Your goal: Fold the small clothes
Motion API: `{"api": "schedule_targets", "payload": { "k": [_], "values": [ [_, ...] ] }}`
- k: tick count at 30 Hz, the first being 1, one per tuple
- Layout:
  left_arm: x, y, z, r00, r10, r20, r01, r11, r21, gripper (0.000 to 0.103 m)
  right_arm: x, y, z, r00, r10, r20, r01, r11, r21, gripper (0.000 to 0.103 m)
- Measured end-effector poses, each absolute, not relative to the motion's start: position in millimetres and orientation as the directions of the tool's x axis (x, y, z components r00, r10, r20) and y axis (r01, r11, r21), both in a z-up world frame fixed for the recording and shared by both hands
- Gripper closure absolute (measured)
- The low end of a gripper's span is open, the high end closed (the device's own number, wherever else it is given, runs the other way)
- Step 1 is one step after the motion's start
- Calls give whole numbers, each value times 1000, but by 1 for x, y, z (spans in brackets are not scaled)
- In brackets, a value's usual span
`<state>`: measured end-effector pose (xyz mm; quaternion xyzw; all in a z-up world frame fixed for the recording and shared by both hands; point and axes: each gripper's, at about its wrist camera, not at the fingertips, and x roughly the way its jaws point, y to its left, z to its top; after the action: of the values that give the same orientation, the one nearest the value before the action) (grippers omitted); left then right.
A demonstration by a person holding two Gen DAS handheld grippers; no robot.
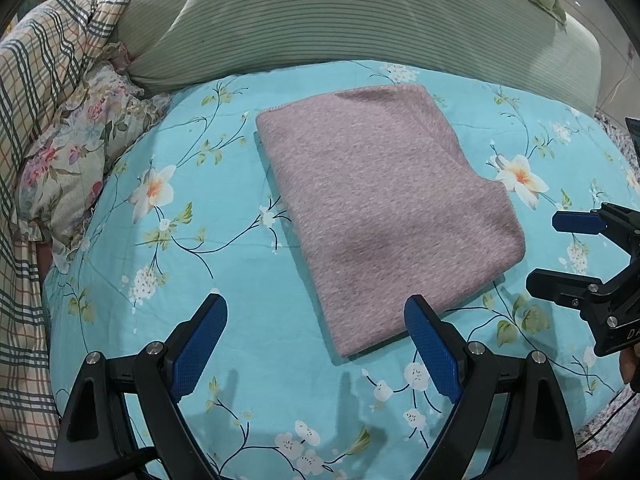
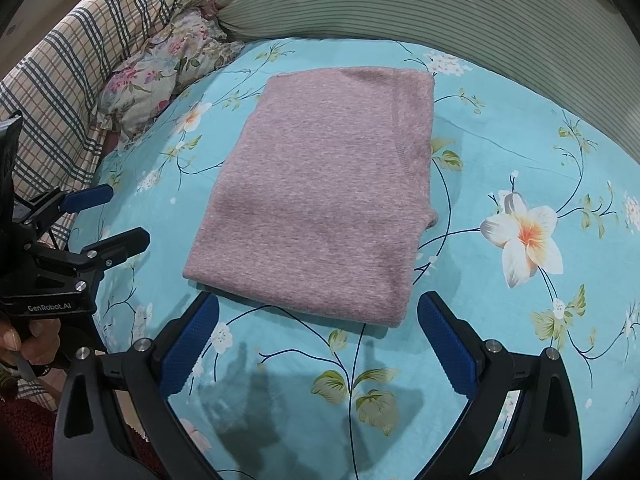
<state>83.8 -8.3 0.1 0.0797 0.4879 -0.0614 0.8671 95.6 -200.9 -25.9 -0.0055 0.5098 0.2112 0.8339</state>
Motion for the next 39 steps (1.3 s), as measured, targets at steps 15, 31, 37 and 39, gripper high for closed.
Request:
{"api": "schedule_targets", "payload": {
  "k": [15, 31, 37, 39],
  "values": [
    [83, -11, 2, 520, -26, -854, 186, 979, 84, 12, 96, -201, -26, 390, 347, -853, -359, 910, 206, 3],
    [82, -11, 3, 524, -26, -851, 186, 979, 85, 12, 96, -203, -25, 392, 348, -852, -357, 911, 208, 3],
    [82, -12, 5, 528, -25, -849, 184, 979, 85, 12, 95, -203, -24, 392, 348, -852, -354, 912, 209, 3],
    [82, -12, 5, 528, -26, -849, 182, 980, 83, 12, 95, -204, -23, 393, 348, -851, -353, 912, 210, 3]
  ]
}}
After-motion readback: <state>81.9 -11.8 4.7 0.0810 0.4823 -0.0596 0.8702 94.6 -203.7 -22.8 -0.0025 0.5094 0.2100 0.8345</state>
